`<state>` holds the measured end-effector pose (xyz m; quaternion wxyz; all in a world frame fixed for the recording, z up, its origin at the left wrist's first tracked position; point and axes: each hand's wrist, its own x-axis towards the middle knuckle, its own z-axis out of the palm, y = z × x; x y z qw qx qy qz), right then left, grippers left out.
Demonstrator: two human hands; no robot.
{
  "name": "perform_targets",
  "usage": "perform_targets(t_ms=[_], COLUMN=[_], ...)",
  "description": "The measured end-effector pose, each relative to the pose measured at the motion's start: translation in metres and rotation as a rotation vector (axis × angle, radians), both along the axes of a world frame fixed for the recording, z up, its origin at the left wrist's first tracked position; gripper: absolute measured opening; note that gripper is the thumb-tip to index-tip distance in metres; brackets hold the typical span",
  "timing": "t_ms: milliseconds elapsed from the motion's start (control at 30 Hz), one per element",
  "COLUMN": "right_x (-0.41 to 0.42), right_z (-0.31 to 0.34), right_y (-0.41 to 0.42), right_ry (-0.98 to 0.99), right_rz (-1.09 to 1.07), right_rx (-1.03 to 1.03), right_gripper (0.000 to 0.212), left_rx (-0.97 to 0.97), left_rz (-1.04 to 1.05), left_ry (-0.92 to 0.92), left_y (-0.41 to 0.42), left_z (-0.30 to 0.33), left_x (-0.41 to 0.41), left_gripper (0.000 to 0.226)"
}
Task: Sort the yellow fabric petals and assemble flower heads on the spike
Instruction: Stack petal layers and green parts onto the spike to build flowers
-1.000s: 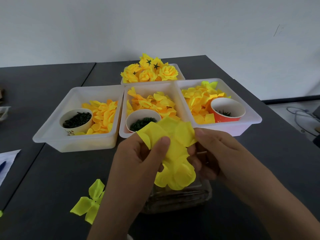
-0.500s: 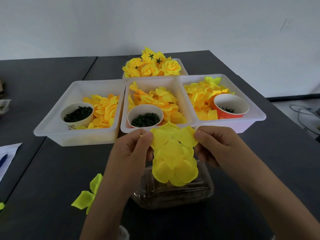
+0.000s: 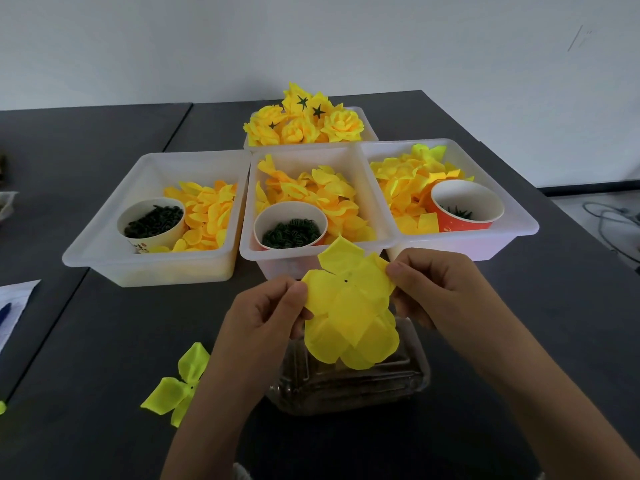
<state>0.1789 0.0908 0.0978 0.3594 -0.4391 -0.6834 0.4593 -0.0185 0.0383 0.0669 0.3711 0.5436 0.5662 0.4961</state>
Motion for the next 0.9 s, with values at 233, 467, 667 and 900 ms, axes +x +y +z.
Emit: perform_targets(t_ms=[233,467,667,900], right_x=[0.002,0.0,0.003,0.002], right_z=[-0.002,-0.01,-0.033,-0.052], right_y=[0.006,0.007,-0.001,-0.011], right_ry=[0.029,-0.073,-0.233,-0.292], right_rz=[-0.028,-0.021,-0.058,-0.11], right_rx=[0.002,0.011,-0.024,0.006], right_gripper=[0.033,0.033,0.03,0.029], left_rx=[0.048,-0.015,-0.071,-0.088], left_rz=[0.012,0.04,0.079,0.097], left_ry=[-0.041,0.01,0.205,0.358], left_y=[0.005,0.007,-0.001,-0.002], left_z=[0.005,-0.005,-0.021,-0.036], left_x=[0.004,-0.002,-0.001,0.006], left_gripper=[0.047,0.044,0.034,0.03])
